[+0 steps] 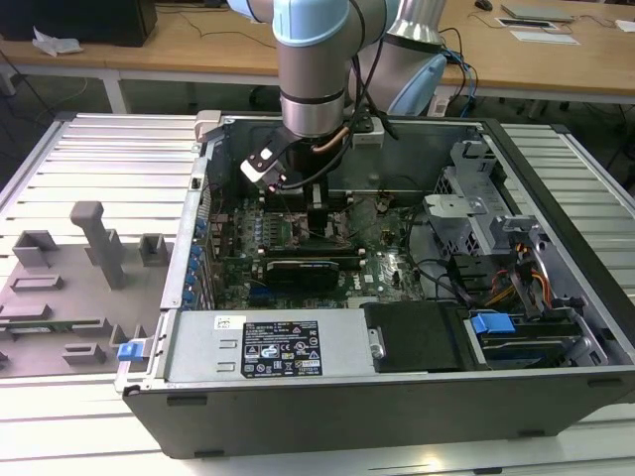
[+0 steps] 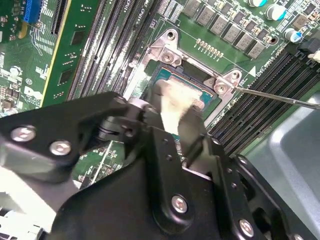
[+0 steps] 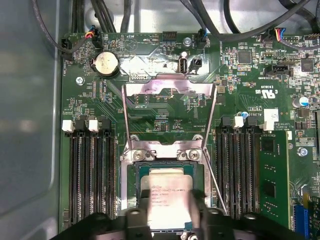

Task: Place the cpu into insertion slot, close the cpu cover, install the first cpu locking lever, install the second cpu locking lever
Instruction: 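Place the cpu into insertion slot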

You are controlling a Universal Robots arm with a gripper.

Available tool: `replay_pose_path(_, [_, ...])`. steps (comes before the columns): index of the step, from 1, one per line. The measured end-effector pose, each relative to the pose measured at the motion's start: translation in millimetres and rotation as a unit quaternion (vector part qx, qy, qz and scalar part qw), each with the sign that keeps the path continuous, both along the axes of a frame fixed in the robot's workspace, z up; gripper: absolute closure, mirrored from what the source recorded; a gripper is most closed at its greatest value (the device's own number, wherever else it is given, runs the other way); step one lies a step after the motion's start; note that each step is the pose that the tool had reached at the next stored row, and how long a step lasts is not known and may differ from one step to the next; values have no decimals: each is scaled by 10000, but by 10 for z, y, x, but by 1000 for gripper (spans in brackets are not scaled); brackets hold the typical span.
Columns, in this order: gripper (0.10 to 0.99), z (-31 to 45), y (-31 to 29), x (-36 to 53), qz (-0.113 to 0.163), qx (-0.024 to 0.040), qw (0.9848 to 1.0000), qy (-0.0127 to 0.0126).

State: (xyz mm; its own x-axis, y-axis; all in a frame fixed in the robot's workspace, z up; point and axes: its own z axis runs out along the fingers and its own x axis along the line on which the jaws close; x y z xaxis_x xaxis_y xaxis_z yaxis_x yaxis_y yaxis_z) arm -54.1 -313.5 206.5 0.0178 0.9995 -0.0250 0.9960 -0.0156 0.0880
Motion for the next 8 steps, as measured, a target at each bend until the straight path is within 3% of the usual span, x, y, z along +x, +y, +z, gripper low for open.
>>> replay_pose_path(1, [796,0,0,0,0,0,10000,0])
replay_pose_path(2, [859,0,0,0,0,0,10000,0])
replay_pose_path(3, [859,0,0,0,0,0,10000,0])
replay_pose_path(5, [976,0,0,0,0,0,10000,0])
replay_pose_path(8, [980,1,0,0,0,0,10000,0])
